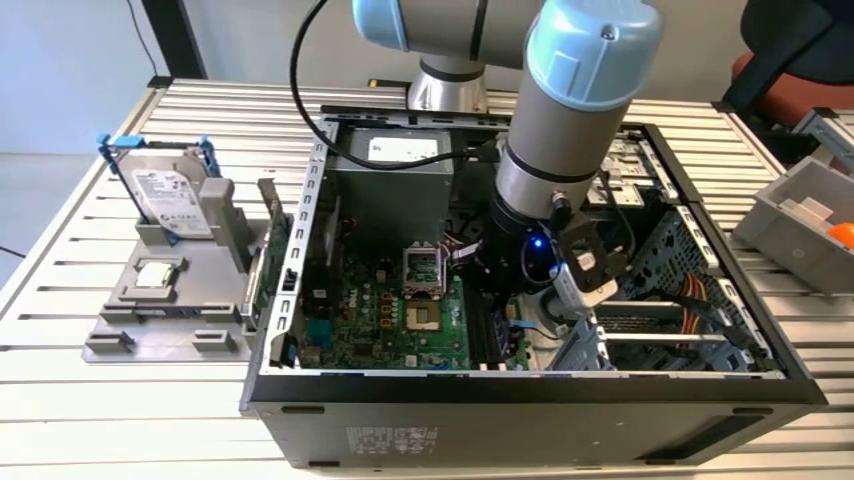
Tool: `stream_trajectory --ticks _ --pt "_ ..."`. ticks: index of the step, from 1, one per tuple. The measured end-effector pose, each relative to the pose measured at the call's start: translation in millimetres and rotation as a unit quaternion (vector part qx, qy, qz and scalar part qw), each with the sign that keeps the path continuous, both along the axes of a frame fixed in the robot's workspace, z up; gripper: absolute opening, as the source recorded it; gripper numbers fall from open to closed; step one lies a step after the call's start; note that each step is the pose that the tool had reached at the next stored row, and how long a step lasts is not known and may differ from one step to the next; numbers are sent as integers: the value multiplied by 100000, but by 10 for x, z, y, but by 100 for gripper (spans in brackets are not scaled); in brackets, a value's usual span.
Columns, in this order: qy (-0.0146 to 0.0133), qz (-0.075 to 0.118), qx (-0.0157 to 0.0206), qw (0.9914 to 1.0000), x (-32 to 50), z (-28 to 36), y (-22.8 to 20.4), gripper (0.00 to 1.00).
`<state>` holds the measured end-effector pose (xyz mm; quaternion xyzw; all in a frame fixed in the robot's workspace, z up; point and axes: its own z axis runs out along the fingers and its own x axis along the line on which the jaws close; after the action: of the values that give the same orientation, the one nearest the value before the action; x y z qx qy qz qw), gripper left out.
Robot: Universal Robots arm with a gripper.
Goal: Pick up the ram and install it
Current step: 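Insert the ram into the slot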
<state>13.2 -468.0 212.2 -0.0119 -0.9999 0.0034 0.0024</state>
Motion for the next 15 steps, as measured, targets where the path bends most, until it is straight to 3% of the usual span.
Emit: stream_trajectory --ticks 15 --pt "4 -417 -2 99999 11 24 0 0"
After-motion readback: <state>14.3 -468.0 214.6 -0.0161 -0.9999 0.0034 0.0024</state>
